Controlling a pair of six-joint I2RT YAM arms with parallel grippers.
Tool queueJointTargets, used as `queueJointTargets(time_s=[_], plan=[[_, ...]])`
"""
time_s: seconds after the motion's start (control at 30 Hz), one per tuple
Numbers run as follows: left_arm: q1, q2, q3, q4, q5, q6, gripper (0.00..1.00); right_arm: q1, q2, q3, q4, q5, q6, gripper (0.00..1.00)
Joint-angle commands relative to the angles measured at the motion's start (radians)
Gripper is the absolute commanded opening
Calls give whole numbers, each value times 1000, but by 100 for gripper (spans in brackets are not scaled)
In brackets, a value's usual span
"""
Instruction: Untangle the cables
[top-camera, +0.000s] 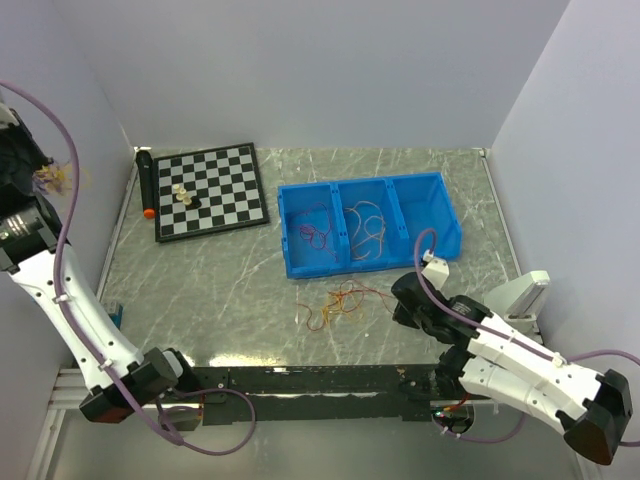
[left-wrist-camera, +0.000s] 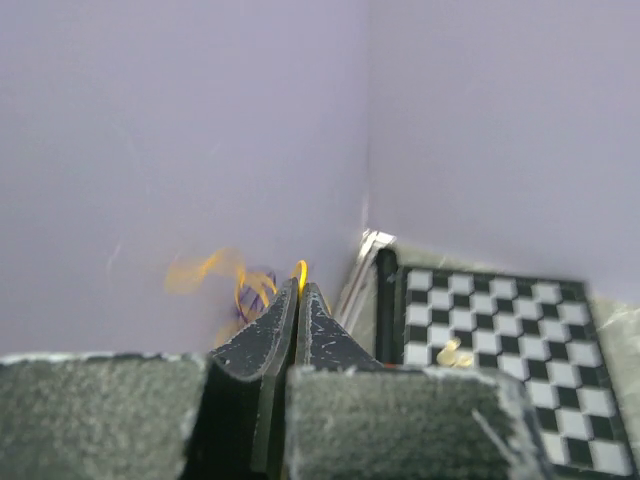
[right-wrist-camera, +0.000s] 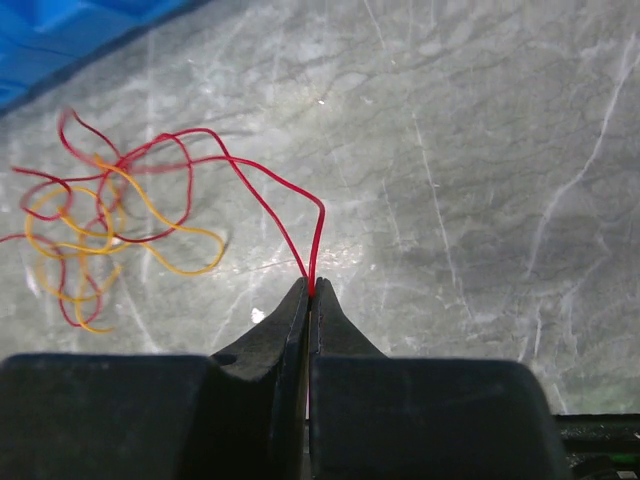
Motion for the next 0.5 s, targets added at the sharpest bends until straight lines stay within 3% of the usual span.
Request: queueJointTargets(time_s=[0.0, 0.13, 0.37, 0.47], plan=[[19, 22, 103, 12, 223, -112, 1, -4, -84, 18, 46, 2, -37, 0], [10, -10, 39, -52, 517, -77, 1, -4, -109, 91, 190, -105, -195, 0], [-140, -71, -34, -310, 711, 174, 1, 10, 3, 331, 303, -299, -359, 0], [-243, -84, -56, -491, 780, 337, 1, 19, 43, 426, 305, -331, -394, 0]])
